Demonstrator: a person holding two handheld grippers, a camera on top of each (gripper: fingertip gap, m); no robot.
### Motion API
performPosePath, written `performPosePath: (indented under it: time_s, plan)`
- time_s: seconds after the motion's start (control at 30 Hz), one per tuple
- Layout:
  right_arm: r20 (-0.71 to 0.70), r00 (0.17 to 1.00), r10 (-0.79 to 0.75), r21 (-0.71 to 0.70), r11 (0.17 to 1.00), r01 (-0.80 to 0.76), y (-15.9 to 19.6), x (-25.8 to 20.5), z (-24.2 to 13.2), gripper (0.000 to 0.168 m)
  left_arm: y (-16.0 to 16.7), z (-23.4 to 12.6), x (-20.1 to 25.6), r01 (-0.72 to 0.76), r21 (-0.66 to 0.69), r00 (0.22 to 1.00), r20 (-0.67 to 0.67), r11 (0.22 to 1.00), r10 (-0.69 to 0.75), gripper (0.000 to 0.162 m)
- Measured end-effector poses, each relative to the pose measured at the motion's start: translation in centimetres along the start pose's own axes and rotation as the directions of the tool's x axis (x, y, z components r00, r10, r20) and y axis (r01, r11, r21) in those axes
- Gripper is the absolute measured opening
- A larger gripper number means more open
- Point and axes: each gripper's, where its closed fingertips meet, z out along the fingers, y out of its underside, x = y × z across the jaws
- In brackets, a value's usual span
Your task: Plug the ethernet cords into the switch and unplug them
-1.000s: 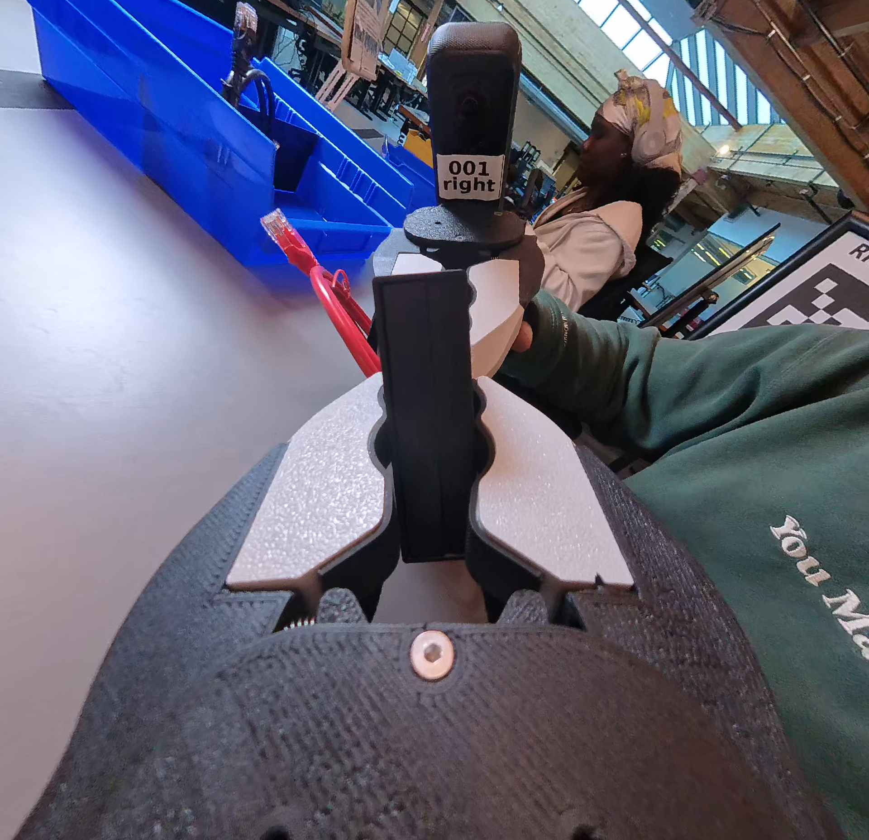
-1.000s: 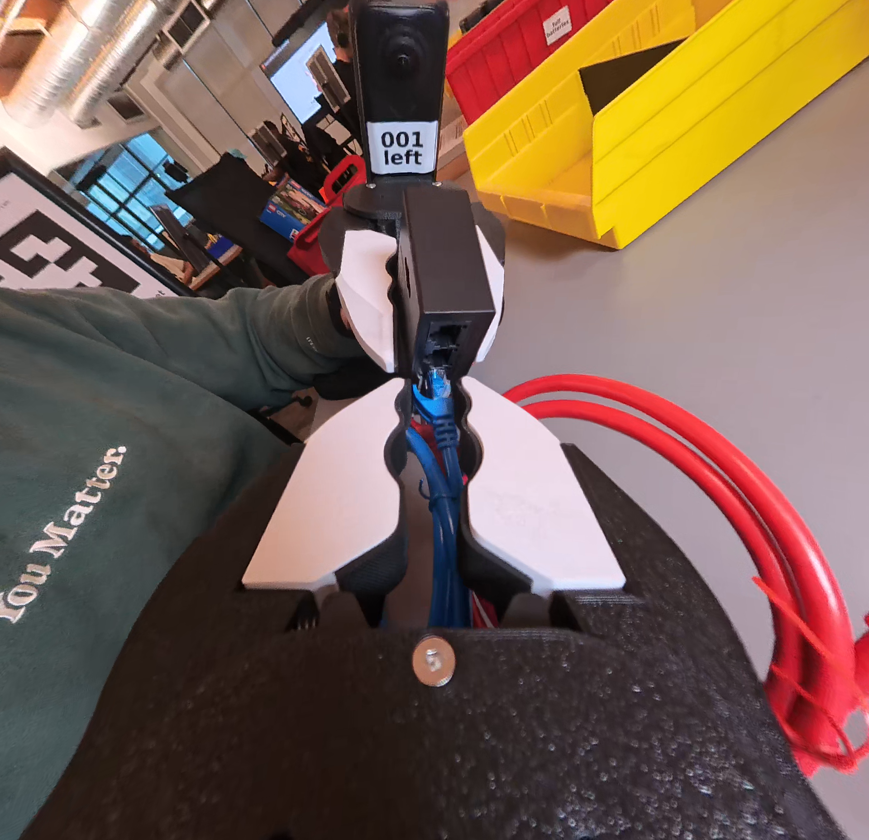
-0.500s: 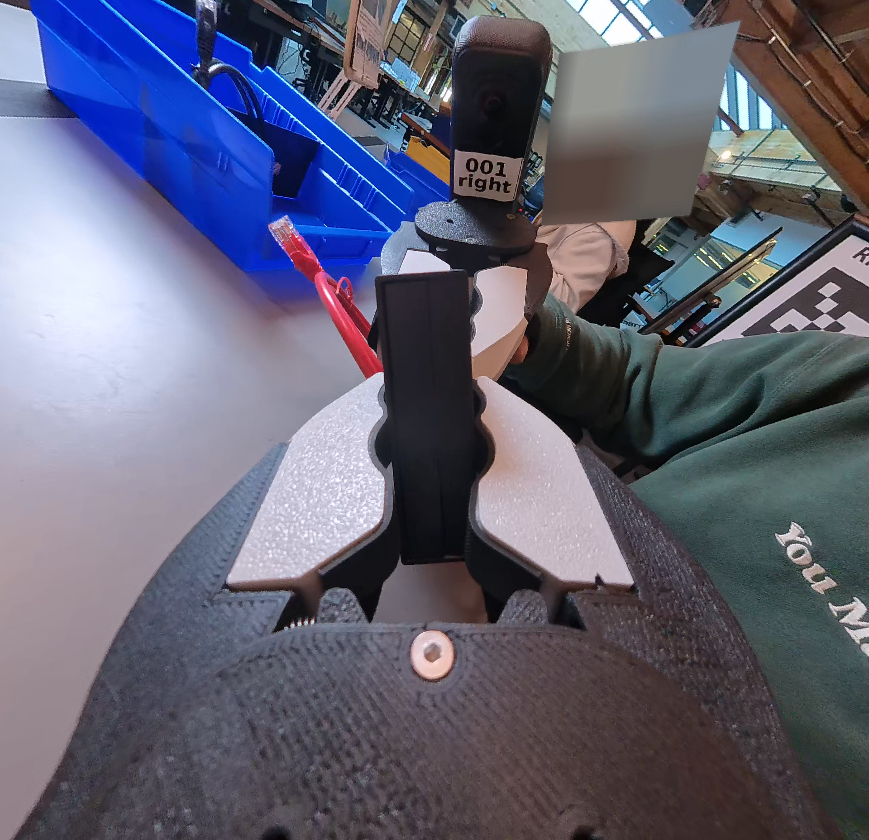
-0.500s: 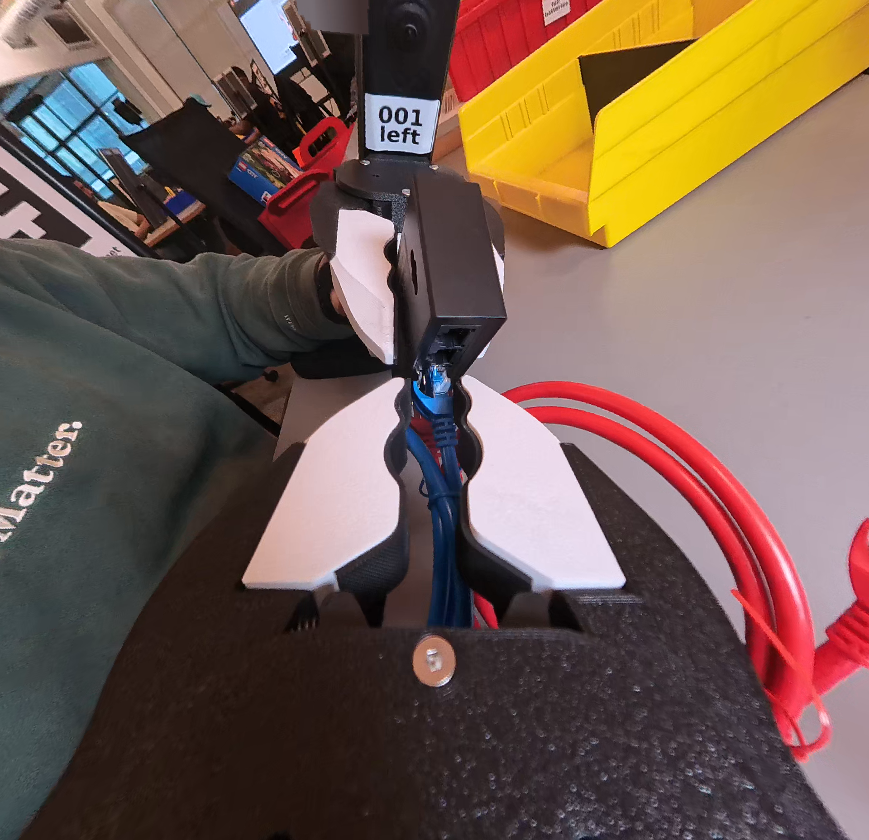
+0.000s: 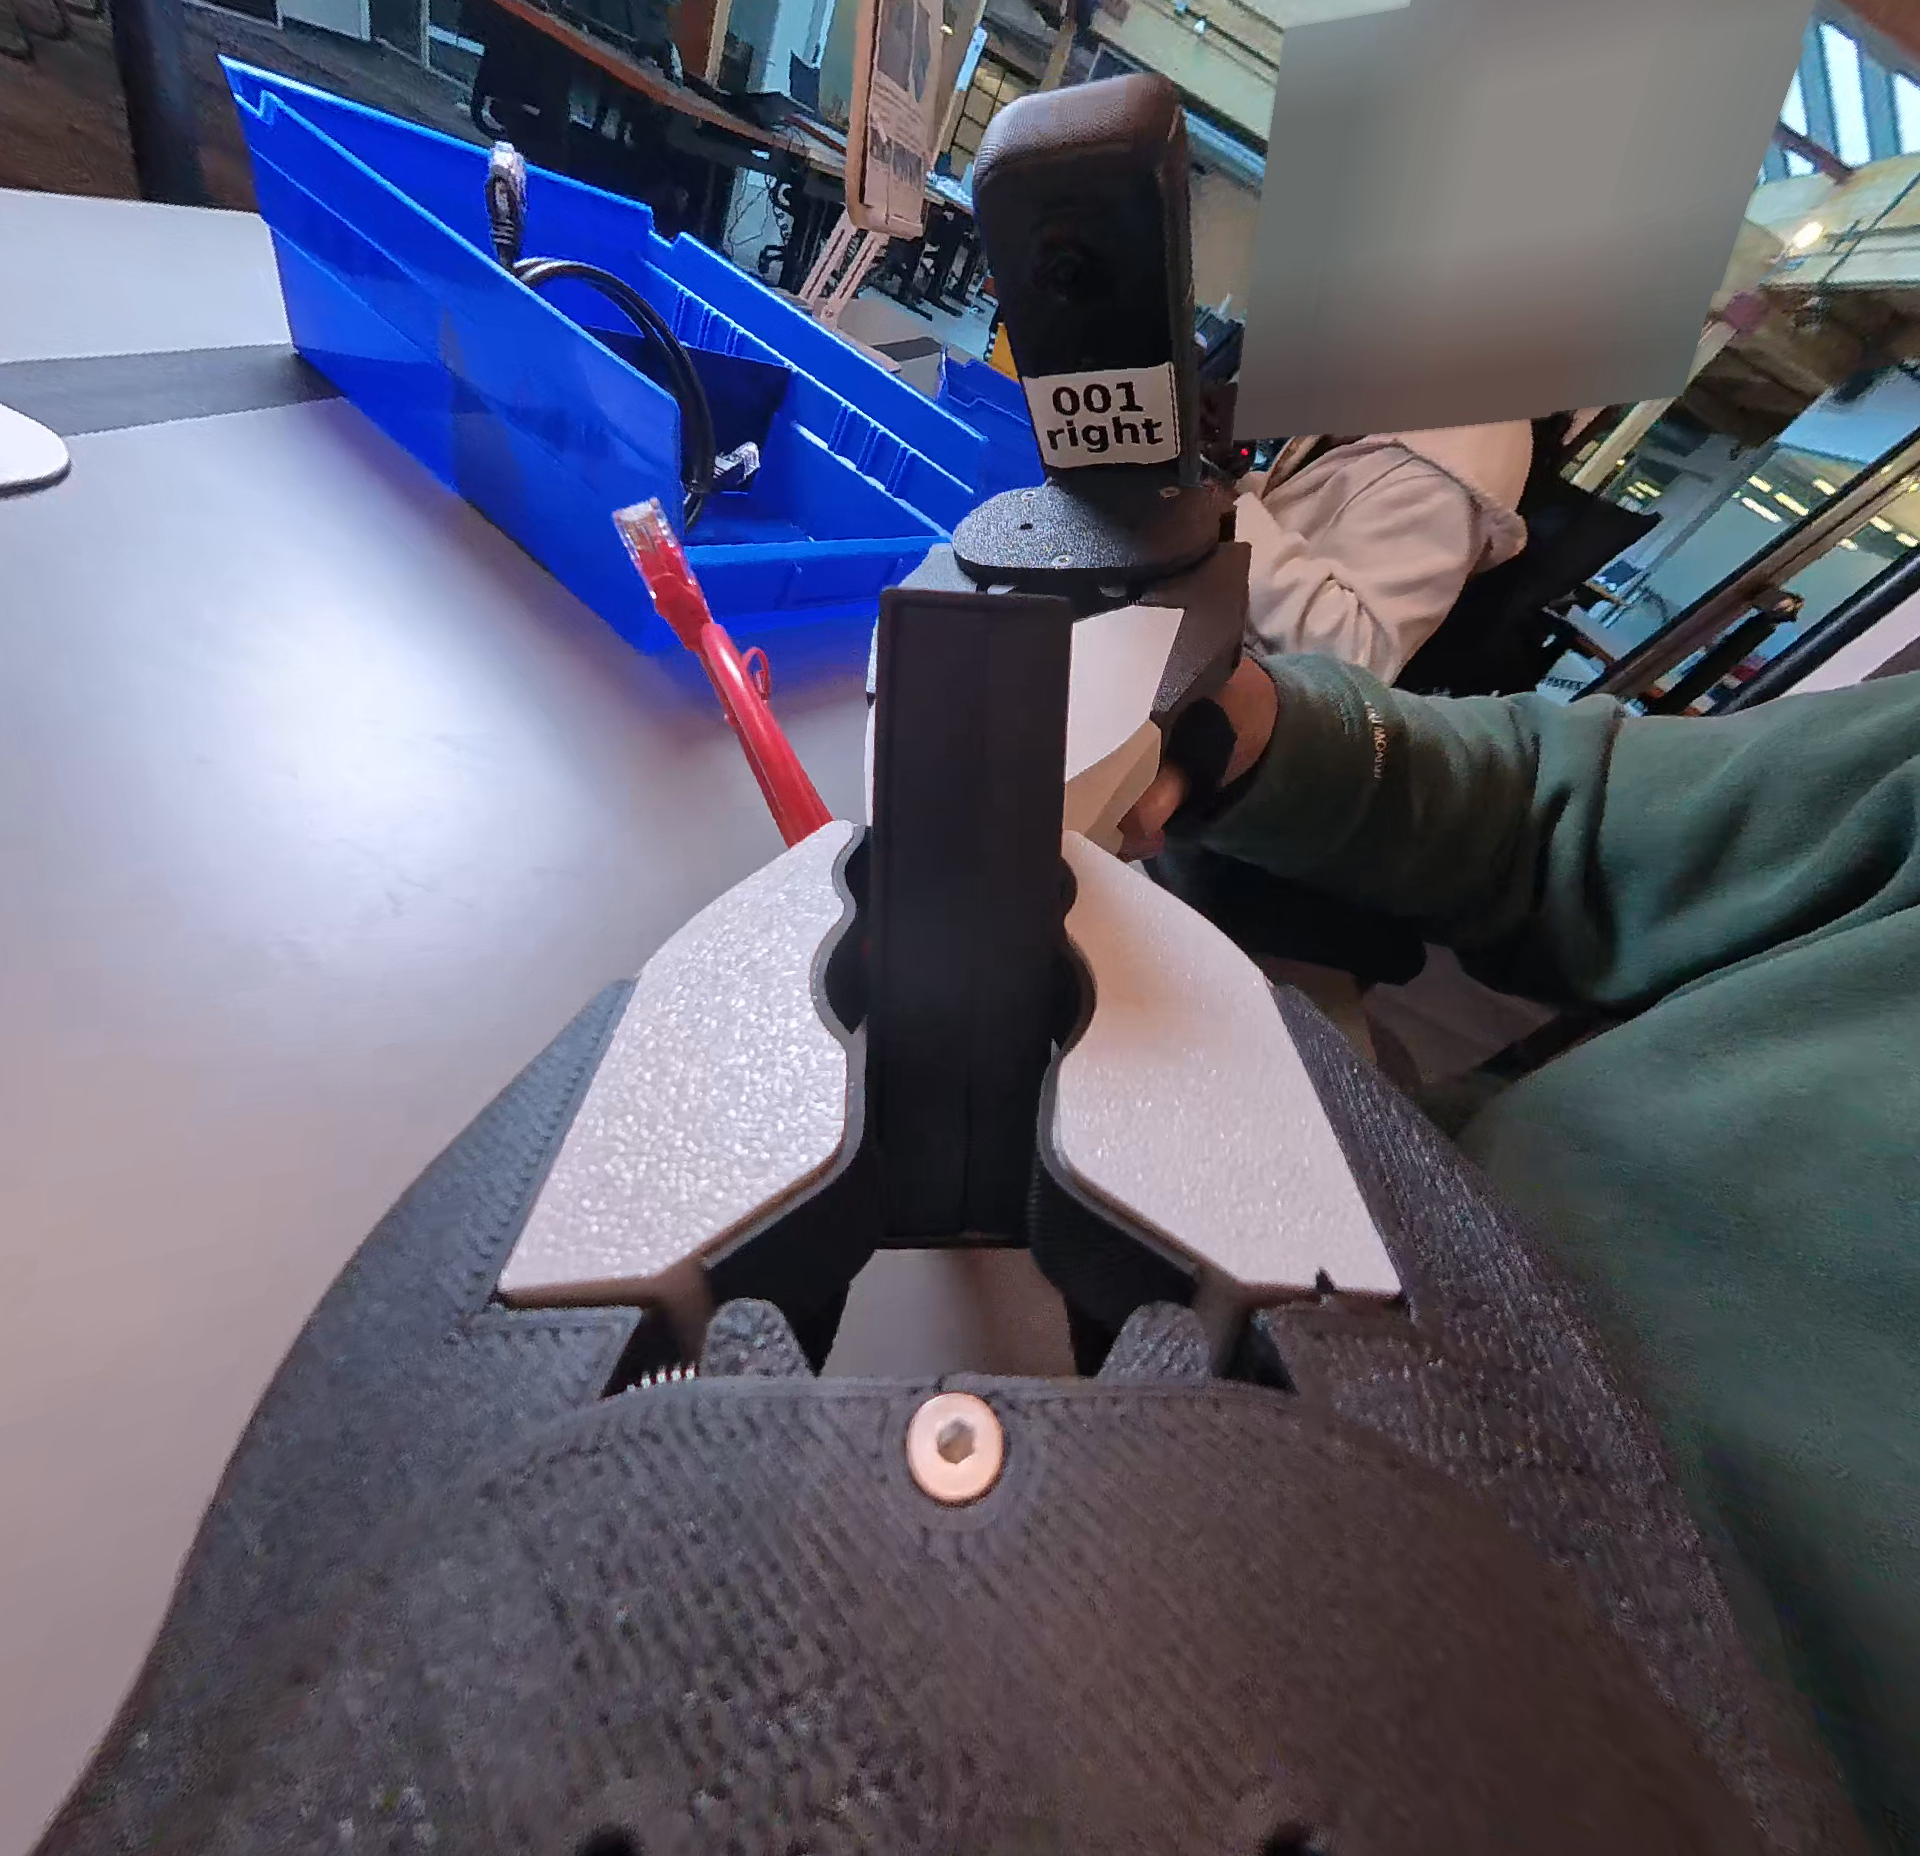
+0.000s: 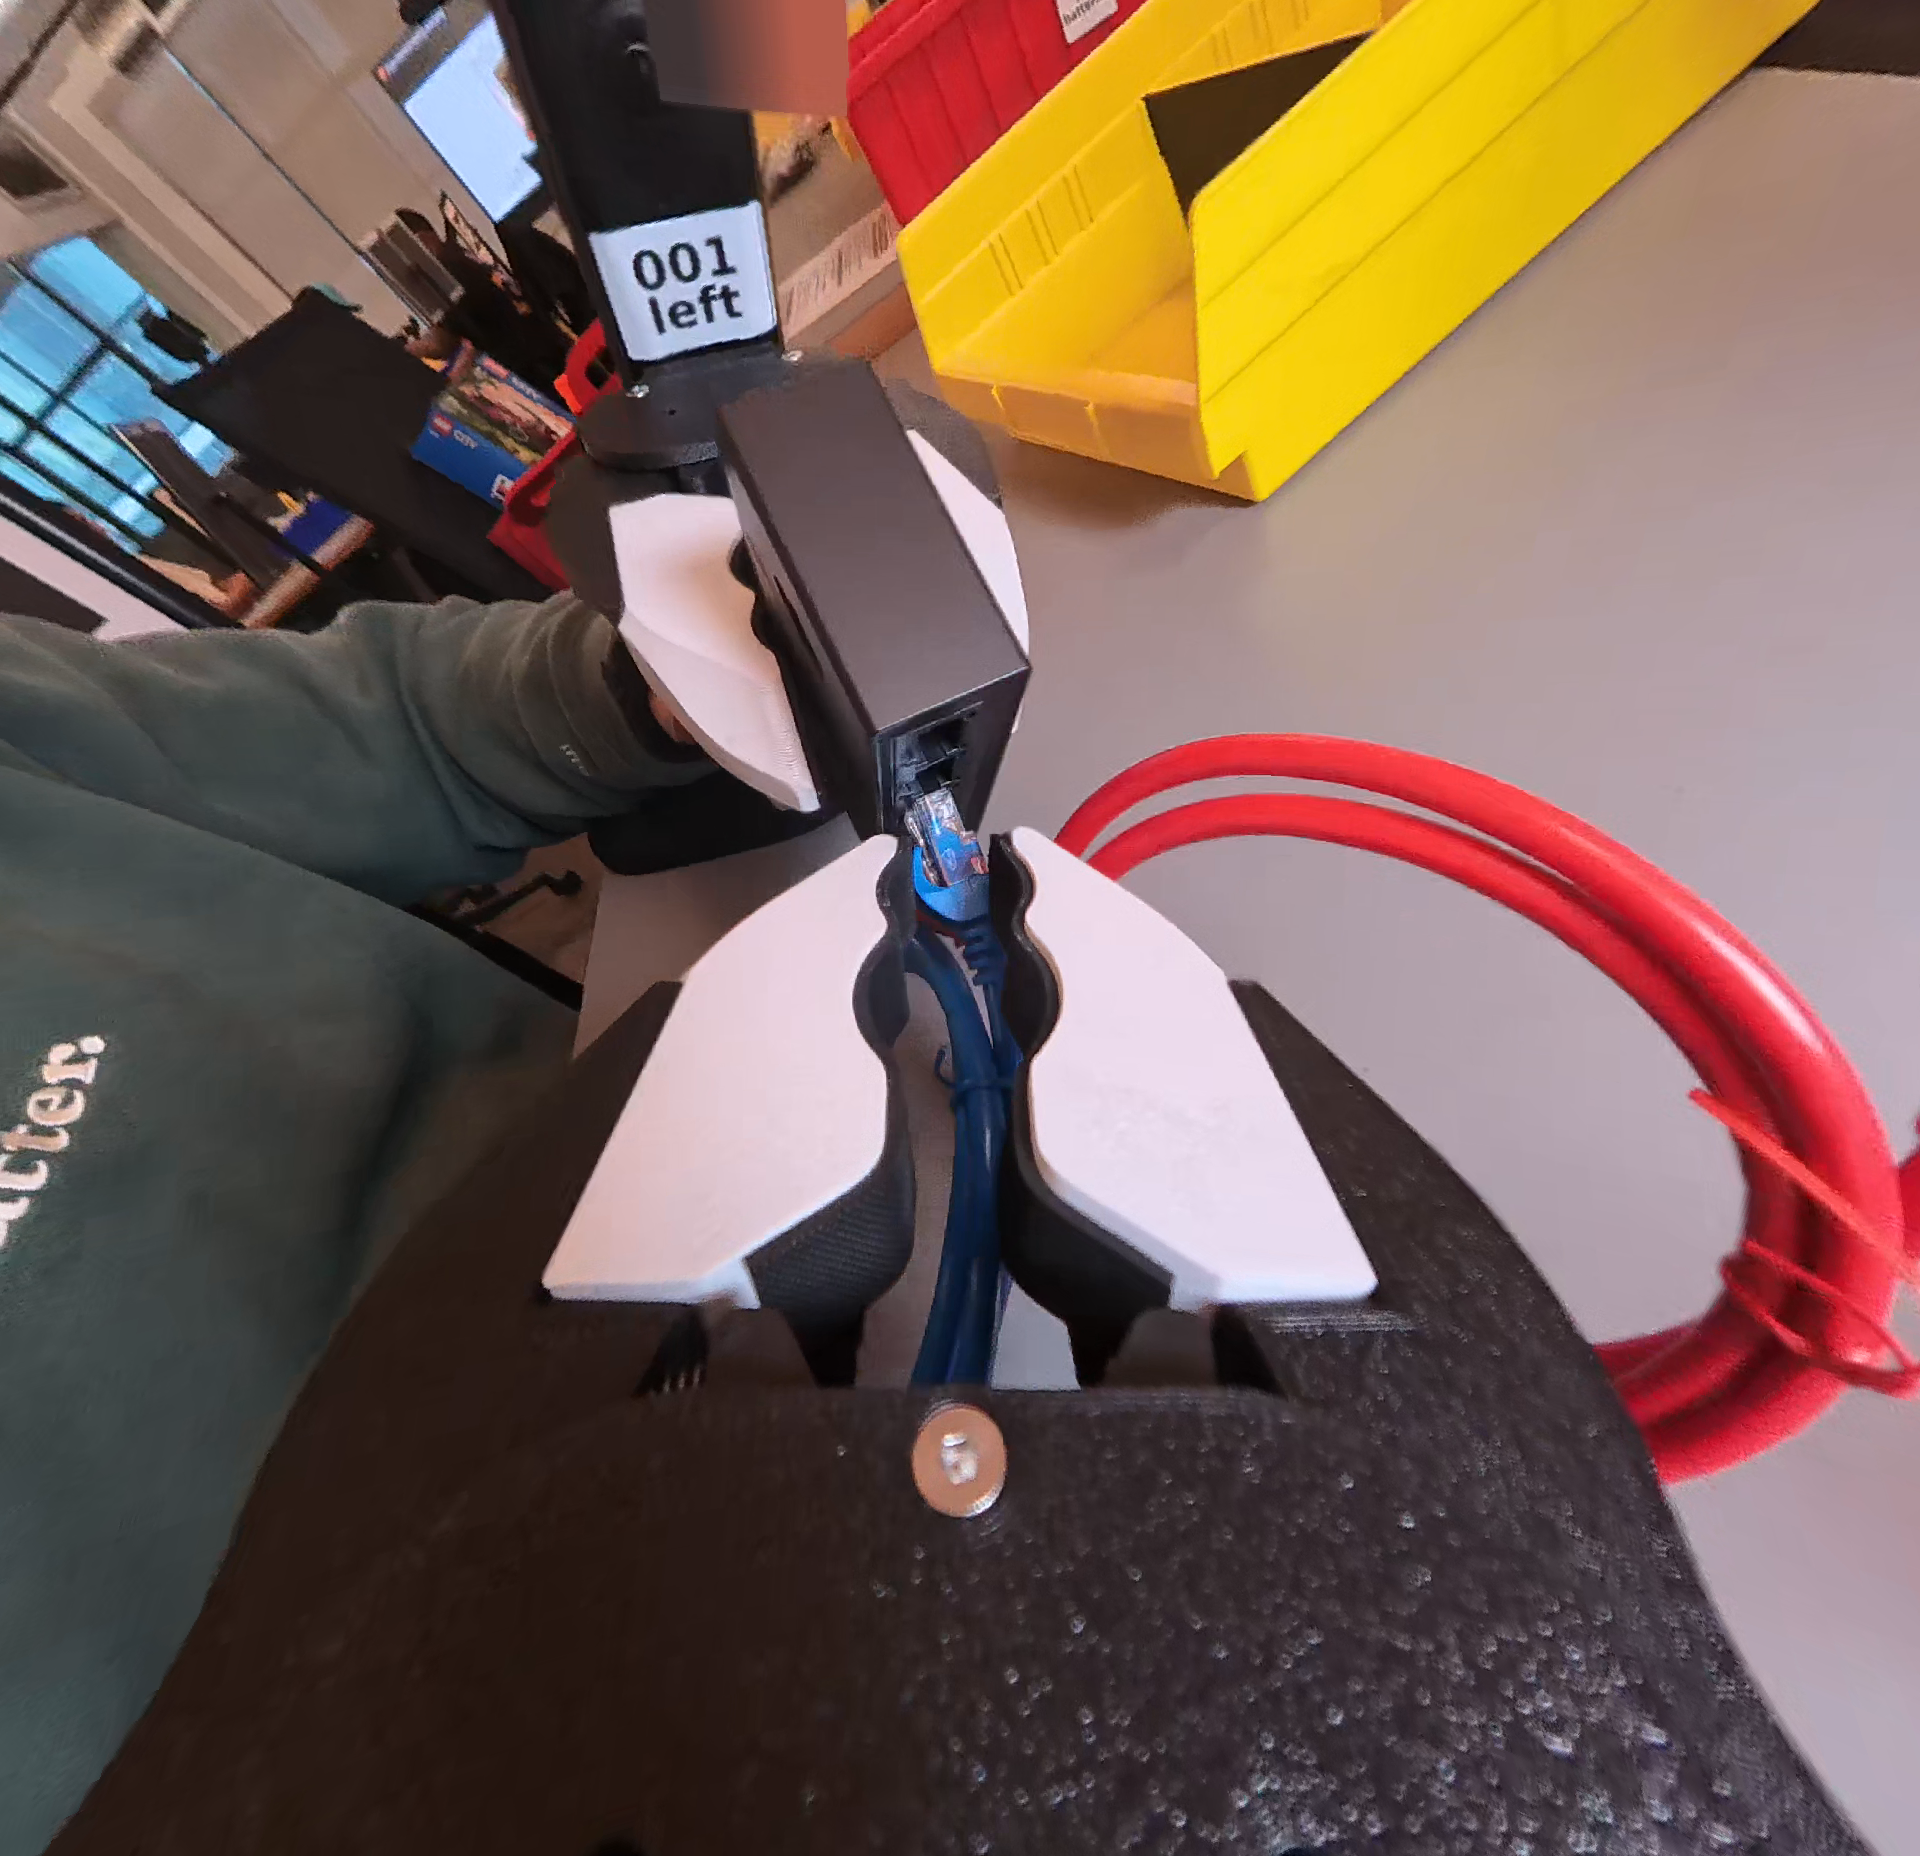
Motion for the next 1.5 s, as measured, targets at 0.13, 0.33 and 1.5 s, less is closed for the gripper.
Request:
performPosePath:
  time_s: [0.13, 0.33, 1.5]
  plan:
    - [0.026, 0.997, 0.069, 0.033, 0.997, -0.070, -0.4, -0.3, -0.2, 0.014, -0.7, -0.1, 0.2, -0.112, 0.028, 0.994, 0.017, 0.993, 0.112, 0.031]
    - [-0.047, 0.990, -0.132, 0.056, 0.989, 0.134, -2.0, -1.1, -2.5, 0.014, -2.9, -2.3, -1.6, 0.016, 0.136, 1.000, -0.001, 0.991, -0.016, 0.030]
    - [-0.851, 0.371, -0.371, -0.295, 0.923, 0.246, -9.7, 16.0, -29.1, 0.060, -1.6, -2.0, -2.4, 0.305, 0.118, 0.945, -0.164, 0.945, -0.285, 0.030]
